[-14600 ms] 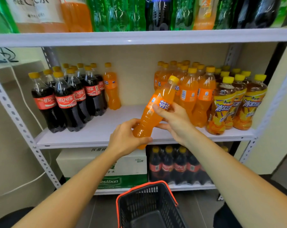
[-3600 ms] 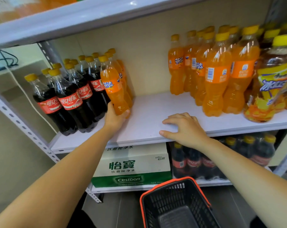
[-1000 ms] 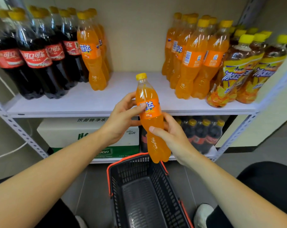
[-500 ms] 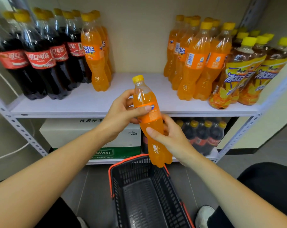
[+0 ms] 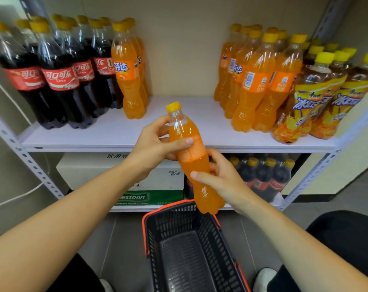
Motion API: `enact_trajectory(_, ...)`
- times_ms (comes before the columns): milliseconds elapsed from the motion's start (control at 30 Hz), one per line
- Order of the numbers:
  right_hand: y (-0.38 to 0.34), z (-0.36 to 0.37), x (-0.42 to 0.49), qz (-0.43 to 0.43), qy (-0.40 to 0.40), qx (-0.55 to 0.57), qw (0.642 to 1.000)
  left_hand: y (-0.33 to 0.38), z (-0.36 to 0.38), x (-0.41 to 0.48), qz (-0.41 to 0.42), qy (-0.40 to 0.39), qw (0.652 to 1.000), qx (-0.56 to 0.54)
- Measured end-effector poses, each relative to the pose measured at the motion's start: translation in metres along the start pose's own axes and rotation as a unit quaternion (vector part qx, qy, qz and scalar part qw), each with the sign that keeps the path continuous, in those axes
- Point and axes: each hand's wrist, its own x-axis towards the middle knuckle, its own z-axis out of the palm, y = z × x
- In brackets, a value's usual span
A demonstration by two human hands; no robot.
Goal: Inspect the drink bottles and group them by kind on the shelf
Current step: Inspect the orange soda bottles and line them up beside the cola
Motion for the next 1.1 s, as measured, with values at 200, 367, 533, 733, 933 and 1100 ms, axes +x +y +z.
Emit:
enact_trajectory(200,-0.004,-0.002,0.002,-0.013,0.001,0.04,0.999,-0.002,-0.005,0.003,-0.037,-0.013,0.998,-0.049)
enact_trajectory(367,0.005,0.004,-0.001,-0.044,0.061,-0.07,0.995,0.001,0.001,-0.001,-0.023,-0.005,1.0,0.014)
enact_trajectory(533,-0.002,-0.002,0.003,0.013,-0.027,-0.11,0.994,0.004,-0.001,-0.003,0.0,-0.032,0.999,0.01)
enact_trajectory(733,-0.005,-0.014,0.003,0.019,-0.025,-0.092,0.995,-0.001,-0.006,0.0,-0.017,-0.056,0.997,-0.059)
enact_trajectory(933,0.0,-0.009,-0.001,-0.033,0.079,-0.154,0.984,0.001,-0.001,-0.001,-0.018,-0.023,1.0,0.003)
enact_trajectory(1100,-0.004,-0.011,0.002,0.013,0.002,-0.106,0.994,0.001,-0.002,-0.001,-0.009,-0.043,0.999,-0.023)
